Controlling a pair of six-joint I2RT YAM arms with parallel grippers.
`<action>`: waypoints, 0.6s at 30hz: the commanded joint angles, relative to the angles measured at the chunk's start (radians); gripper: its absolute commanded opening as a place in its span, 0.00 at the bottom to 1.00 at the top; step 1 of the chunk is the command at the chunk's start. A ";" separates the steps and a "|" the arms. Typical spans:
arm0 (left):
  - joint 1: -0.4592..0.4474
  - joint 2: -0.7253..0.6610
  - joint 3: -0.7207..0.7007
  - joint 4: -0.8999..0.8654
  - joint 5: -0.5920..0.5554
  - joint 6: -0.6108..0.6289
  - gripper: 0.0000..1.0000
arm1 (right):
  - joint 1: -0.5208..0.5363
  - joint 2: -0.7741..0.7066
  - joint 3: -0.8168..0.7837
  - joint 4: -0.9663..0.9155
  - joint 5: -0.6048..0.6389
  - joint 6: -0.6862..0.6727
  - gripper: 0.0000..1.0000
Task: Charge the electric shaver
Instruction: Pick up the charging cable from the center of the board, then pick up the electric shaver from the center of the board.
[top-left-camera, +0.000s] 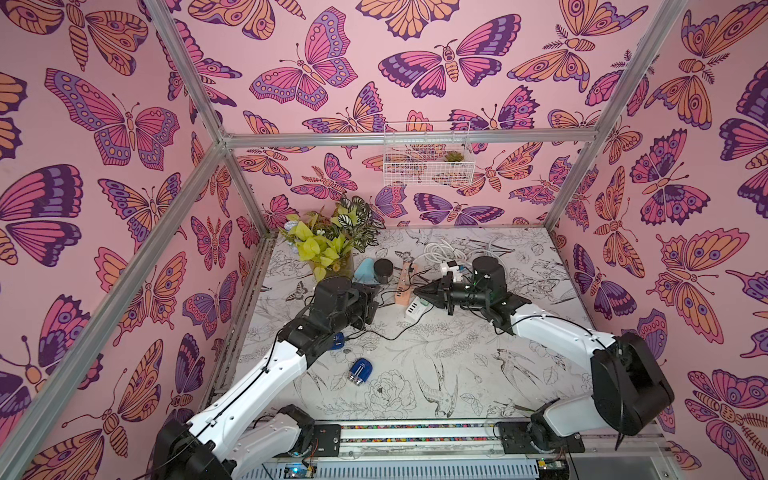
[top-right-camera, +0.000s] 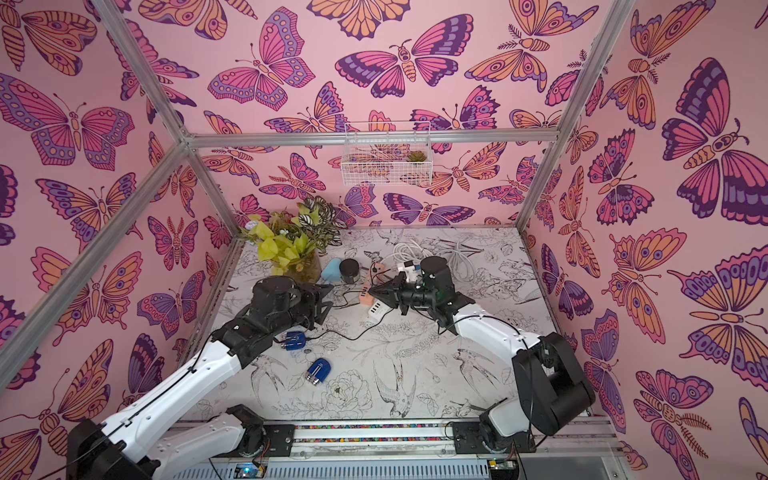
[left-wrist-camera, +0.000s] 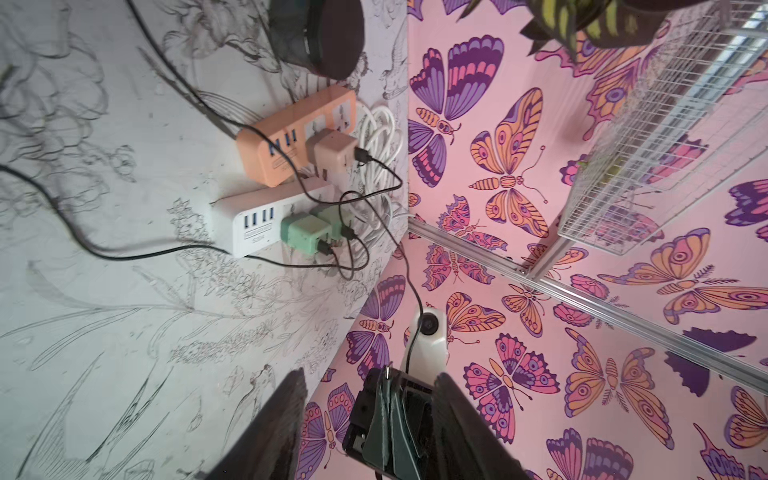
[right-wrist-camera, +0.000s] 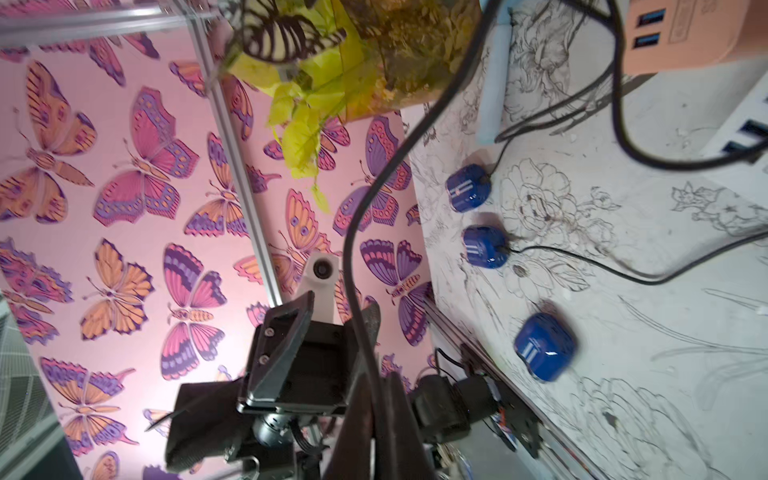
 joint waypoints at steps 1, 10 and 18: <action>0.004 -0.017 0.000 -0.160 0.043 -0.043 0.54 | -0.001 -0.020 -0.008 -0.116 -0.138 -0.217 0.00; -0.008 0.190 0.024 0.035 0.335 -0.057 0.49 | 0.003 0.032 0.052 -0.220 -0.220 -0.346 0.00; -0.007 0.208 0.015 0.073 0.394 -0.056 0.50 | 0.008 0.066 0.106 -0.297 -0.234 -0.416 0.00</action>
